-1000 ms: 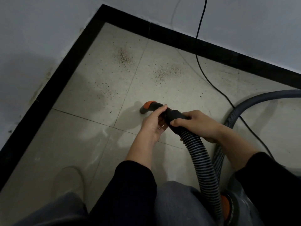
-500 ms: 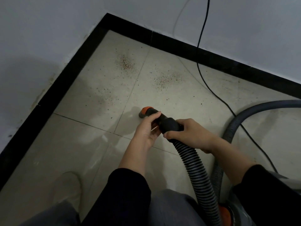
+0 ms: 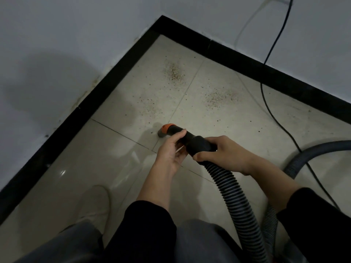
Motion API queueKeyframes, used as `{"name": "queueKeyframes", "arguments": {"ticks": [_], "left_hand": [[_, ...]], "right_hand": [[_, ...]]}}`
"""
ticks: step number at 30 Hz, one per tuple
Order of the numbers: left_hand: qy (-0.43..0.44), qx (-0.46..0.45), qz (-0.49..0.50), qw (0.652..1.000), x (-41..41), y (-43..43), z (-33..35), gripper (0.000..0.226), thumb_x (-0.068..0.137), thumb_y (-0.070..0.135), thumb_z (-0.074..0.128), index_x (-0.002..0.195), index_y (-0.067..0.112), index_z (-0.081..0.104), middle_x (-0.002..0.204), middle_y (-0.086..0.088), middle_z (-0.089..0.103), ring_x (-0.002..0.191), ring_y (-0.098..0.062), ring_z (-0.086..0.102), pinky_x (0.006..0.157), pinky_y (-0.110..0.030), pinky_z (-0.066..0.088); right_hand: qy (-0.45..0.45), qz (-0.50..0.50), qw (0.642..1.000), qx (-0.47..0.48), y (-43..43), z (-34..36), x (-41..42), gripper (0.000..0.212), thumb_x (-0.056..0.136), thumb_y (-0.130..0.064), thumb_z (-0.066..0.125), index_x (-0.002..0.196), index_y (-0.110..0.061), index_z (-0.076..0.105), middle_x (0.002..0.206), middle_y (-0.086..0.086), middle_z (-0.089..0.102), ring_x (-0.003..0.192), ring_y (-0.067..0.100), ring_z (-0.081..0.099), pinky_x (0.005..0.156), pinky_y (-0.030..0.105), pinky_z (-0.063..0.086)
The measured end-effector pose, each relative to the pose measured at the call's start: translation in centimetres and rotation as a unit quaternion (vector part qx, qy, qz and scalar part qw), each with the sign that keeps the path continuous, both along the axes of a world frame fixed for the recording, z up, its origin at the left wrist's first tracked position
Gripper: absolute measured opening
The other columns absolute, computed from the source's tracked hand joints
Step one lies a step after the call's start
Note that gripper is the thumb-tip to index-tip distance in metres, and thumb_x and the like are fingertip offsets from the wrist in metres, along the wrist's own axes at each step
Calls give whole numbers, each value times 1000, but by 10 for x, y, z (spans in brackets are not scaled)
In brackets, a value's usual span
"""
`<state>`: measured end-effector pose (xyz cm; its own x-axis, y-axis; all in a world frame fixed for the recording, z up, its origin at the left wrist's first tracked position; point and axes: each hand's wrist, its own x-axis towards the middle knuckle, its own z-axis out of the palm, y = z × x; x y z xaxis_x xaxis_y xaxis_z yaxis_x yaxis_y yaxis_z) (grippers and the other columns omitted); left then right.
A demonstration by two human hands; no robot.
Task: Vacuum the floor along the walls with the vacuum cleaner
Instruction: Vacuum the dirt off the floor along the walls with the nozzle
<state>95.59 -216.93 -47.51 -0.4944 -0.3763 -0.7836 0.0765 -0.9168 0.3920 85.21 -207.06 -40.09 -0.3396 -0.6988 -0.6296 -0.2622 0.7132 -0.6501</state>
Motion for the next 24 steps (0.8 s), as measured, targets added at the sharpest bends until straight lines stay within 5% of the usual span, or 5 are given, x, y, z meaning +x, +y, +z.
{"name": "queueKeyframes", "arguments": {"ticks": [5,12,18,24], "left_hand": [[-2,2,29,1000,14,-5,2,23,89,15,67,110,5,64,100,-11,68,88,-19,66,76,-27,58],[-8,4,65,998,29,-9,2,29,87,13,69,115,5,62,97,-9,69,81,-17,67,61,-25,57],[-30,-4,71,997,37,-14,1,24,84,14,72,105,5,63,85,-8,72,73,-17,71,61,-27,59],[-45,5,74,996,38,-24,2,24,84,14,75,101,4,62,98,-14,70,85,-22,69,64,-28,60]], "right_hand": [[-2,29,1000,-7,-10,-2,9,23,81,-24,74,101,-15,68,76,2,67,59,6,65,58,21,55],[9,69,998,-4,-21,0,17,25,82,-26,74,104,-16,68,79,2,68,61,8,65,60,22,56],[2,106,994,6,-31,6,19,28,83,-25,73,109,-17,67,85,7,69,62,7,65,58,18,52],[53,141,988,16,-37,7,20,28,79,-29,74,104,-19,65,81,5,68,64,9,64,65,28,58]]}}
